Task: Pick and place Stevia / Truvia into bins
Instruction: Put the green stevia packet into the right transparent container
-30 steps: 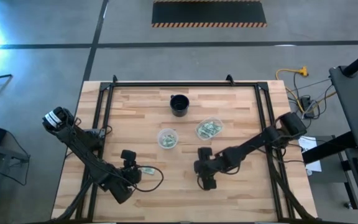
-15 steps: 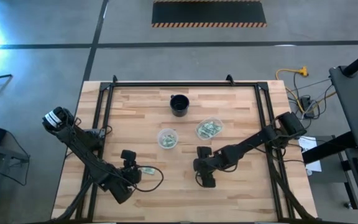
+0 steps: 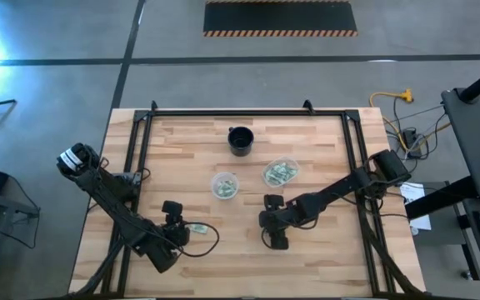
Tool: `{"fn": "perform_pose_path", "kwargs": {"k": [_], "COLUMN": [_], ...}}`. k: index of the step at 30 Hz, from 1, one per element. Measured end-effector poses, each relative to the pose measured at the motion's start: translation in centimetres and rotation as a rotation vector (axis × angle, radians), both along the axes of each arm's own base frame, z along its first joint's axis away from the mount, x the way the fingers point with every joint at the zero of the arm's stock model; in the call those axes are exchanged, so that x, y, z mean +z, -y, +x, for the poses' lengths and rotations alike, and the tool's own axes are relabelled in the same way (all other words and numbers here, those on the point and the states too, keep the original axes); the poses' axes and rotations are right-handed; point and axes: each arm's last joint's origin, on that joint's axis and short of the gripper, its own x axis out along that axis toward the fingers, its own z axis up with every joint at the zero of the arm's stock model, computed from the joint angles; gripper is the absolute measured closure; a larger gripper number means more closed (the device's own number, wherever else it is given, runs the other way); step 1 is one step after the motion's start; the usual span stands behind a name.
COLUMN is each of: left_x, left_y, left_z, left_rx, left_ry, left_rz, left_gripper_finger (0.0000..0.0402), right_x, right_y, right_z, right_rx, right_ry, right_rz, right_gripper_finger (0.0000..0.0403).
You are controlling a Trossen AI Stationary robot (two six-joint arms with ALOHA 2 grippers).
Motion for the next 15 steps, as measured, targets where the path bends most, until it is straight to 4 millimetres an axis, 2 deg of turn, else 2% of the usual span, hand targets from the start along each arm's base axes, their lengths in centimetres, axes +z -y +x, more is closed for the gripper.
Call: {"fn": "perform_pose_path", "kwargs": {"k": [9,15], "left_x": [0.01,0.02], "left_y": [0.04,0.05], "left_z": [0.04,0.04], "left_rx": [0.0,0.0], "left_ry": [0.004,0.005], "left_rz": [-0.004,-0.005], "left_gripper_finger": [0.0226,0.0226], "right_x": [-0.08,-0.3], "right_y": [-0.61,-1.01], "right_z": [-0.37,-0.82], "right_rx": [0.012,-0.007], "right_ry": [-0.009,-0.007], "right_rz": [-0.008,-0.053], "right_gripper_finger": [0.0273,0.0286]}}
